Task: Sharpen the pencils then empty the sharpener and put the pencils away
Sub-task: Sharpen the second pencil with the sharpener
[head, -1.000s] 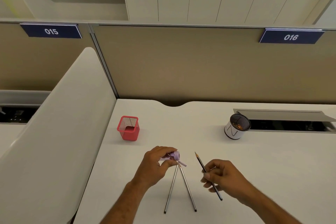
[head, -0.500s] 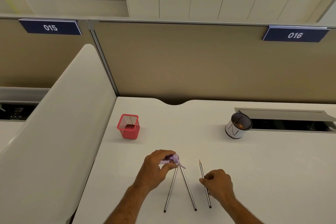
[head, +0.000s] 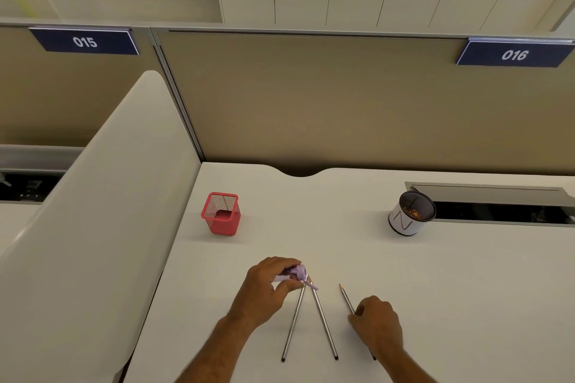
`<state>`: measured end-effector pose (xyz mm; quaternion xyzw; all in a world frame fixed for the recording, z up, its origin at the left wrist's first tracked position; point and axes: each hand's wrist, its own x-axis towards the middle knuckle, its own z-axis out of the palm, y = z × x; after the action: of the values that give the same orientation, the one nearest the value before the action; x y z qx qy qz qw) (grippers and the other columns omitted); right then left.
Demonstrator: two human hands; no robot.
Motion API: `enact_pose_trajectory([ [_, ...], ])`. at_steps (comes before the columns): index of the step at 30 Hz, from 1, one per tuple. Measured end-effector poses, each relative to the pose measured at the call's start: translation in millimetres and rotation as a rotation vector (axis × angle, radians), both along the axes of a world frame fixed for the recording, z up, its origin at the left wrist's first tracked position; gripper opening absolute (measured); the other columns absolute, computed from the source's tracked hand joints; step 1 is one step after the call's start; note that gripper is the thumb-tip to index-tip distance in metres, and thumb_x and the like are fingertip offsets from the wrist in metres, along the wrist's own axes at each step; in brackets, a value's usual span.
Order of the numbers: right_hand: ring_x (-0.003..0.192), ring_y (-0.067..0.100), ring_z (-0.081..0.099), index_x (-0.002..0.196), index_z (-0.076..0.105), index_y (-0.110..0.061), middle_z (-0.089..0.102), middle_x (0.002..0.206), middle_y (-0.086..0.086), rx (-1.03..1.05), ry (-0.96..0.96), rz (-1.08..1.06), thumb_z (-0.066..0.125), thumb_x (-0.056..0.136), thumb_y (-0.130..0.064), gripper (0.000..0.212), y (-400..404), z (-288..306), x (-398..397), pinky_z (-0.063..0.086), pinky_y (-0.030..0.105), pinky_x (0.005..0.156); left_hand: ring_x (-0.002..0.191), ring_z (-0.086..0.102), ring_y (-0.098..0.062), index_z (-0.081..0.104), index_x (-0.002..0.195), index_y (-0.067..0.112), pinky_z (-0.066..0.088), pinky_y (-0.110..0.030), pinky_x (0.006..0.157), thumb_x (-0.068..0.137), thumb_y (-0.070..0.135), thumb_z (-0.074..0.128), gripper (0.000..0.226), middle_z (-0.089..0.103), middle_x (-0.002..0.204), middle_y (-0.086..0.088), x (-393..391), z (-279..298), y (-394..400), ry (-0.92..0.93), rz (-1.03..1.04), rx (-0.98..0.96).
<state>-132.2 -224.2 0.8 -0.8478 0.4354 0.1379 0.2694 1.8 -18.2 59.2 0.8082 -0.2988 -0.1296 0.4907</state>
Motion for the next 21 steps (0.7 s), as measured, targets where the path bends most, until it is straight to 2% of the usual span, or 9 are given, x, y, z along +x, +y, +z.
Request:
enact_pose_trajectory([
  [3,0.072,0.018,0.060,0.082,0.068,-0.023,0.060,0.072,-0.008,0.018,-0.009,-0.016,0.068,0.073,-0.035,0.015,-1.6,-0.1,0.1,0.046,0.023,0.062,0.099,0.066,-0.011,0.071,0.106,0.025,0.055,-0.033,0.089,0.082,0.017,0.077,0.026,0.072,0.103,0.016,-0.1,-1.1,0.2,0.000,0.006,0.002],
  [6,0.075,0.018,0.062,0.079,0.066,-0.024,0.064,0.076,-0.007,0.015,-0.019,-0.012,0.069,0.072,-0.041,0.019,-2.2,-0.8,1.5,0.050,0.025,0.064,0.099,0.066,-0.012,0.072,0.106,0.024,0.055,-0.035,0.089,0.082,0.018,0.077,0.025,0.072,0.103,0.015,0.6,-2.2,-0.3,0.008,0.006,0.005],
  [10,0.066,0.012,0.061,0.067,0.057,-0.025,0.061,0.066,-0.013,-0.057,-0.107,0.016,0.068,0.071,-0.054,0.031,4.9,0.0,4.3,0.052,0.026,0.063,0.100,0.066,-0.012,0.072,0.107,0.022,0.055,-0.035,0.089,0.083,0.017,0.077,0.025,0.072,0.104,0.013,0.7,-4.0,0.5,0.001,0.004,0.008],
  [14,0.067,0.008,0.059,0.068,0.056,-0.026,0.062,0.068,-0.011,0.090,-0.104,0.057,0.072,0.057,-0.065,0.043,28.6,-1.8,6.7,0.043,0.024,0.056,0.100,0.066,-0.010,0.072,0.109,0.020,0.055,-0.036,0.091,0.083,0.016,0.077,0.027,0.072,0.105,0.011,0.0,-7.9,0.9,0.000,0.008,0.019],
  [16,0.066,0.007,0.059,0.071,0.056,-0.025,0.062,0.071,-0.009,0.158,-0.060,0.064,0.073,0.053,-0.068,0.049,37.7,-4.7,6.4,0.043,0.024,0.055,0.101,0.065,-0.011,0.071,0.109,0.021,0.055,-0.036,0.091,0.083,0.017,0.076,0.026,0.072,0.105,0.012,-0.7,-8.8,0.1,-0.003,0.002,0.022],
  [21,0.079,0.015,0.066,0.073,0.054,-0.026,0.066,0.083,-0.007,0.178,0.028,0.062,0.075,0.063,-0.056,0.038,44.9,-9.9,6.9,0.054,0.028,0.070,0.102,0.065,-0.009,0.072,0.109,0.020,0.055,-0.035,0.091,0.083,0.018,0.076,0.026,0.072,0.106,0.011,-1.2,-10.5,-2.0,-0.010,0.000,0.026],
])
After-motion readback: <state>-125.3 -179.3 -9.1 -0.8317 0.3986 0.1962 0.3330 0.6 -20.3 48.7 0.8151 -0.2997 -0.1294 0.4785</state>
